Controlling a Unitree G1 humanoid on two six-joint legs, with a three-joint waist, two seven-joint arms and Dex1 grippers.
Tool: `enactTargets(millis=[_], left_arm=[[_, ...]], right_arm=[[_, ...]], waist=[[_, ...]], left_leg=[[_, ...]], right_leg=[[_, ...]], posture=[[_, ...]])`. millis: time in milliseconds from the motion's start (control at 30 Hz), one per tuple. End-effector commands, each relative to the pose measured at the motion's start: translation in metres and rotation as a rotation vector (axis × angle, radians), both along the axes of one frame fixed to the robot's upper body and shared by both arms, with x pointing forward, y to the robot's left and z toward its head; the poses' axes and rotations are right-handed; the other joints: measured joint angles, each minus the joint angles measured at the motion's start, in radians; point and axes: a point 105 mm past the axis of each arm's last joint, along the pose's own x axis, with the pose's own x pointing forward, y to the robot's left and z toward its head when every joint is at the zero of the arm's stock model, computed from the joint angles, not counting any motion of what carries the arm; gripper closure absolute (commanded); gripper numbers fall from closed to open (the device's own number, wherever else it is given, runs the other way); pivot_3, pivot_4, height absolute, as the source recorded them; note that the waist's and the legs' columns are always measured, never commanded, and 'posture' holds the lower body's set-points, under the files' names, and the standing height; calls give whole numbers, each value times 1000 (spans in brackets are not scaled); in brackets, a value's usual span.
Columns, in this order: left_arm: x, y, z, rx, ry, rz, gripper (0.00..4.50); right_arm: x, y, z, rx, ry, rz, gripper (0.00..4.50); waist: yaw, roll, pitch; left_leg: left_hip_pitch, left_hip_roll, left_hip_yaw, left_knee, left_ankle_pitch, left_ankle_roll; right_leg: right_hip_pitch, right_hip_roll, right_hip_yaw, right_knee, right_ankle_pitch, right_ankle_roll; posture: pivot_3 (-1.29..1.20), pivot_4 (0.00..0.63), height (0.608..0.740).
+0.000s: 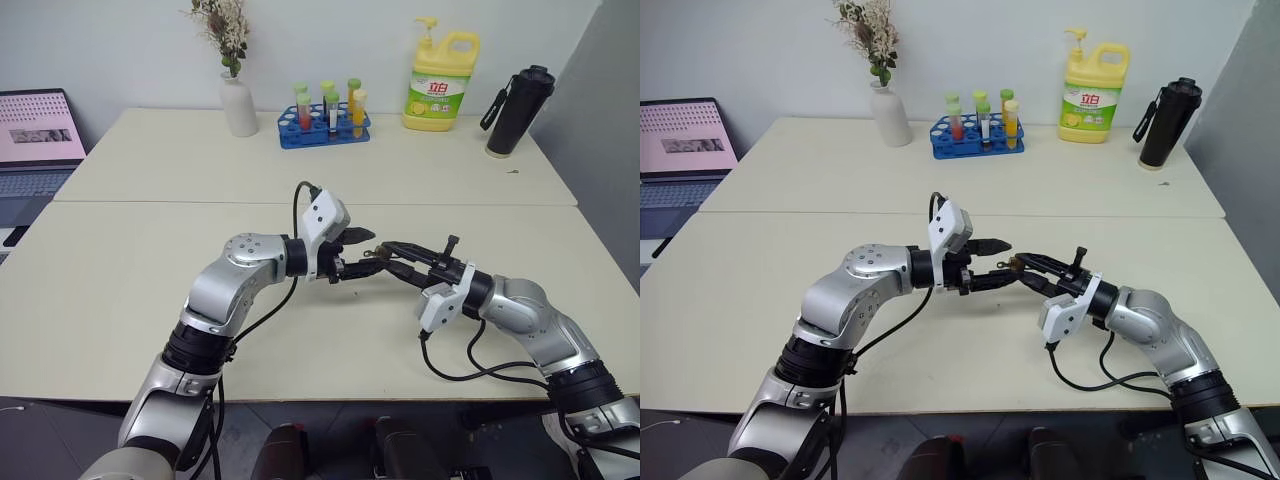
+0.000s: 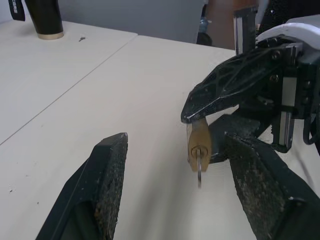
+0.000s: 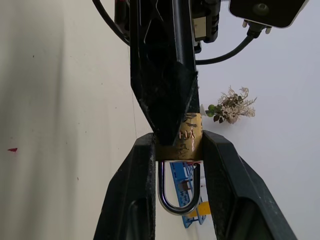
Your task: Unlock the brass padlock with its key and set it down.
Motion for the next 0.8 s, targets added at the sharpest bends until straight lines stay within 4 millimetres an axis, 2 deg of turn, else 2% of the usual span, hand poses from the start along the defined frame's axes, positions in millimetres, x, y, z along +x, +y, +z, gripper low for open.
enactTargets(millis=[33,67,167,400,433,667,800], left_arm=[[-1,-5,12,-9,-47,-21,1285],[-1,-6,11,-8,-47,-24,1285],[-1,-6,11,-6,-48,-23,1896],[-1,-8,11,-9,-52,-26,4116],[-1,-9,11,-10,-52,-26,4327],[0,-7,7,1,-58,-18,4342],[1,-2,7,10,-63,-10,4342]], right_arm=[[-4,4,17,27,-63,32,3566],[-4,4,17,27,-64,32,3566],[-5,4,18,27,-64,32,3566],[-5,5,16,6,-70,40,3566],[-6,5,16,4,-70,41,3566],[-5,3,4,-60,-54,31,3566],[-5,0,7,-6,-33,13,3566]], waist=[[0,0,0],[1,0,0],[1,0,0],[1,0,0],[1,0,0],[1,0,0],[1,0,0]], left_leg=[[0,0,0,0,0,0],[0,0,0,0,0,0],[0,0,0,0,0,0],[0,0,0,0,0,0],[0,0,0,0,0,0],[0,0,0,0,0,0],[0,0,0,0,0,0]], right_leg=[[0,0,0,0,0,0],[0,0,0,0,0,0],[0,0,0,0,0,0],[0,0,0,0,0,0],[0,0,0,0,0,0],[0,0,0,0,0,0],[0,0,0,0,0,0]], posture=[[0,150,740],[0,150,740],[0,150,740],[0,150,740],[0,150,740],[0,150,740],[0,150,740]])
